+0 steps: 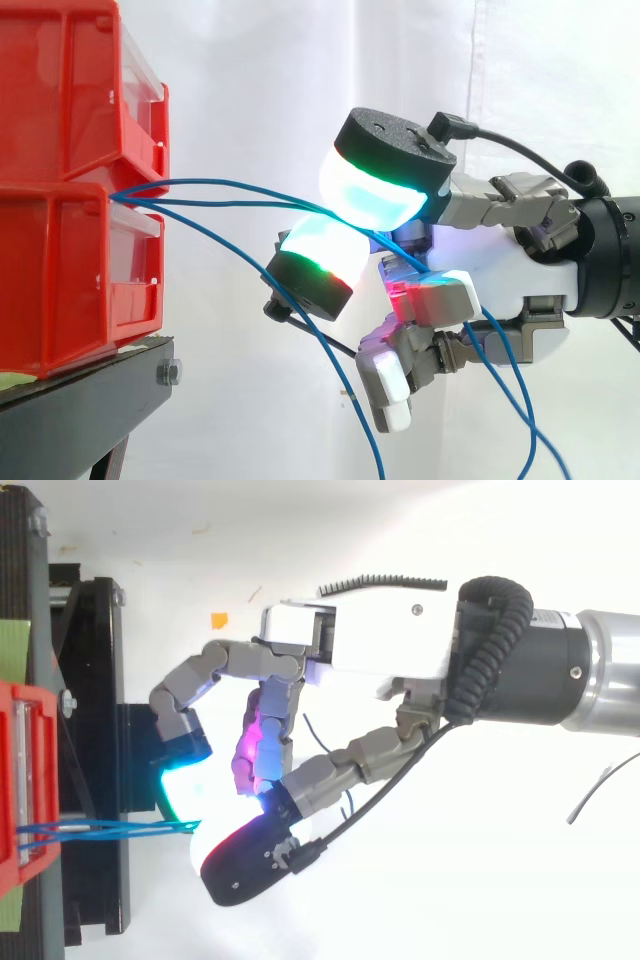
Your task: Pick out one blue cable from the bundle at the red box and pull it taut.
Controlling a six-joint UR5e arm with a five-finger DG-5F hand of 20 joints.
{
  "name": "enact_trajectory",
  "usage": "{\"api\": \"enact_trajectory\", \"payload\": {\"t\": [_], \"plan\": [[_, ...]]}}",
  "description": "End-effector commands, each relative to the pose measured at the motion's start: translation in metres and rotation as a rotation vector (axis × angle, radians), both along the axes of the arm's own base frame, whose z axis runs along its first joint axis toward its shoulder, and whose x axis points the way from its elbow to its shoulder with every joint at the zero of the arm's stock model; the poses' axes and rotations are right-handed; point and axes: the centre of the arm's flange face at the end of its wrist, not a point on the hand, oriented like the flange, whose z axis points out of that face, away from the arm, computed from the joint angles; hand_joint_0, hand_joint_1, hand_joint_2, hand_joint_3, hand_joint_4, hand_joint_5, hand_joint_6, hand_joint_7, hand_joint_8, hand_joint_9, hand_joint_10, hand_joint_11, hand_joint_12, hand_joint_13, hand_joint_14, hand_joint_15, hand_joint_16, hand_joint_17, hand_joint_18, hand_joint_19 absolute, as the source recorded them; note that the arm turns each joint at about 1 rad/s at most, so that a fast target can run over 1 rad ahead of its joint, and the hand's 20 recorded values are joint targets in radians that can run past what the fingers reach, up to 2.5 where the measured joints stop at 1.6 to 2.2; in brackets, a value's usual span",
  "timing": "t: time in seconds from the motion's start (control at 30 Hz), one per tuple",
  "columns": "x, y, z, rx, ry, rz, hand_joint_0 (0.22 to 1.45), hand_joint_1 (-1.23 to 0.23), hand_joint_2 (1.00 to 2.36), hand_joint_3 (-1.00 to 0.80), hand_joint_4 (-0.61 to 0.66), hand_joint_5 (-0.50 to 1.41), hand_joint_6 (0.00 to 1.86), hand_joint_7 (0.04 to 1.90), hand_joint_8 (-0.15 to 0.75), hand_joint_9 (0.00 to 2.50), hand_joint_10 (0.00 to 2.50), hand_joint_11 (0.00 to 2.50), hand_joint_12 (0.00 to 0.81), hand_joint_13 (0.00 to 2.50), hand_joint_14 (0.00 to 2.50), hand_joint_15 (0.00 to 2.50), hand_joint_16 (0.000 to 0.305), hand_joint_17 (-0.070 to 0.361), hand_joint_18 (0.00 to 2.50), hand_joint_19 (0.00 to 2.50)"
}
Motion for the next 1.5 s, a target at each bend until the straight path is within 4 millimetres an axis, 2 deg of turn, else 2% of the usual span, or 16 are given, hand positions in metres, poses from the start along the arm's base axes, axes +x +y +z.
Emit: {"api": "enact_trajectory", "payload": {"t": [0.0, 0.03, 0.1, 0.2, 0.4, 0.57, 0.67, 0.8, 1.27, 1.33, 1.43, 1.47], "plan": [[0.0000, -0.0003, 0.0001, 0.000, 0.000, 0.000, 0.56, -0.55, 1.13, -0.07, 0.00, -0.08, 0.83, 1.07, 0.271, 1.55, 0.02, 0.63, 0.369, 1.21, 0.02, 0.41, 0.068, 0.154, 0.99, 0.56], [0.0000, -0.0002, 0.0001, 0.000, 0.000, 0.001, 0.55, -0.55, 1.22, -0.09, 0.02, -0.07, 0.81, 1.06, 0.273, 1.56, 0.02, 0.64, 0.369, 1.22, 0.02, 0.41, 0.069, 0.155, 1.00, 0.56], [0.0000, -0.0002, 0.0001, 0.000, 0.000, 0.001, 0.55, -0.56, 1.22, -0.09, 0.04, -0.06, 0.78, 1.11, 0.288, 1.55, 0.02, 0.63, 0.376, 1.21, 0.02, 0.41, 0.069, 0.155, 1.00, 0.56], [0.0002, -0.0002, 0.0007, 0.003, 0.000, 0.001, 0.57, -0.58, 1.17, -0.09, 0.05, -0.05, 0.74, 1.20, 0.297, 1.55, 0.02, 0.65, 0.378, 1.21, 0.02, 0.41, 0.068, 0.154, 1.00, 0.56], [0.0004, 0.0009, 0.0008, 0.003, -0.002, 0.001, 0.62, -0.61, 1.01, -0.05, 0.08, -0.07, 0.75, 1.16, 0.309, 1.49, 0.03, 0.70, 0.379, 1.17, 0.02, 0.43, 0.066, 0.148, 0.95, 0.57], [0.0015, 0.0010, 0.0034, -0.001, -0.005, 0.001, 0.61, -0.64, 1.00, -0.04, 0.08, -0.08, 0.76, 1.18, 0.307, 1.49, 0.02, 0.72, 0.376, 1.16, 0.02, 0.44, 0.065, 0.146, 0.94, 0.58], [0.0019, 0.0011, 0.0043, -0.001, -0.008, 0.001, 0.60, -0.64, 1.00, -0.04, 0.10, -0.09, 0.80, 1.22, 0.312, 1.48, 0.03, 0.81, 0.382, 1.16, 0.02, 0.46, 0.065, 0.146, 0.93, 0.58], [0.0021, 0.0034, 0.0030, -0.001, -0.005, 0.004, 0.59, -0.78, 1.01, -0.02, 0.13, -0.13, 0.88, 1.24, 0.315, 1.46, 0.03, 0.95, 0.381, 1.14, 0.02, 0.48, 0.063, 0.141, 0.92, 0.60], [0.0025, 0.0043, 0.0046, 0.000, -0.011, 0.003, 0.70, -0.83, 1.03, 0.00, -0.12, -0.15, 0.94, 1.38, 0.249, 1.50, 0.03, 1.19, 0.324, 1.12, 0.02, 0.52, 0.050, 0.112, 0.86, 0.64], [0.0026, 0.0055, 0.0046, 0.001, -0.011, 0.004, 0.72, -0.83, 1.03, -0.05, -0.15, -0.16, 0.95, 1.34, 0.238, 1.49, 0.03, 1.21, 0.321, 1.12, 0.02, 0.54, 0.049, 0.109, 0.85, 0.64], [0.0024, 0.0055, 0.0045, 0.004, -0.010, 0.004, 0.77, -0.84, 1.02, -0.19, -0.13, -0.16, 0.95, 1.39, 0.232, 1.51, 0.03, 1.21, 0.317, 1.12, 0.02, 0.53, 0.048, 0.107, 0.84, 0.66], [0.0024, 0.0055, 0.0045, 0.004, -0.010, 0.004, 0.79, -0.84, 1.02, -0.27, -0.13, -0.16, 0.95, 1.37, 0.231, 1.51, 0.03, 1.21, 0.317, 1.12, 0.02, 0.53, 0.047, 0.106, 0.84, 0.66]]}}
